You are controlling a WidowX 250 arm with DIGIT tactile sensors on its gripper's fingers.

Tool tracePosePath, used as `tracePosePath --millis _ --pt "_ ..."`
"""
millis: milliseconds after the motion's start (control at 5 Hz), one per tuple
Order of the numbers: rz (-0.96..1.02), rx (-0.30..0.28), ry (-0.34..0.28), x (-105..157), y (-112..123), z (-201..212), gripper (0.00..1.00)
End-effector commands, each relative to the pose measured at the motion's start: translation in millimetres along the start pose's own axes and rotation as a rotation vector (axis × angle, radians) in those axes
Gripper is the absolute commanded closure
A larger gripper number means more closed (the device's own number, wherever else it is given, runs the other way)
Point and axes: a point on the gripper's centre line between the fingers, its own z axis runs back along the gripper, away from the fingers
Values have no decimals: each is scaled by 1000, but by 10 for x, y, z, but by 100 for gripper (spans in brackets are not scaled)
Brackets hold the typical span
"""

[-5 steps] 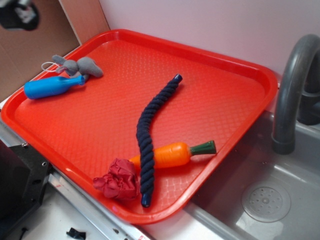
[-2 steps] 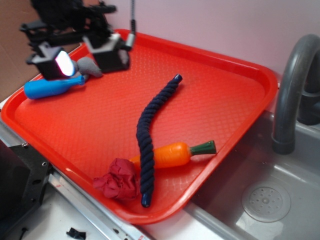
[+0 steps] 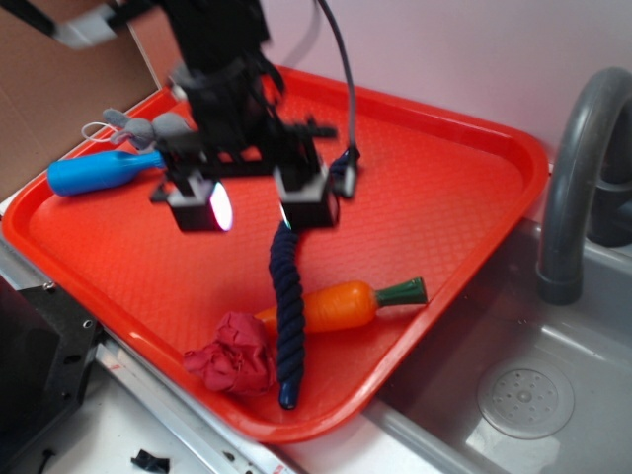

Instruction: Grab the blue rope.

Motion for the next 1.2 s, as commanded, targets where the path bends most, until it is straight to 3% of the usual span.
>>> tracePosePath --millis 0,200,400,600,800,1000 --pt "-46 44 22 -24 -111 -306 0" --pt "-75 50 17 -68 -124 -348 25" --pt "-77 54 13 -110 -111 -362 100" --pt "-77 70 6 -111 -81 -365 100" --pt "-126 49 -17 -17 -23 -18 100" --pt "-304 25 14 162 63 494 100"
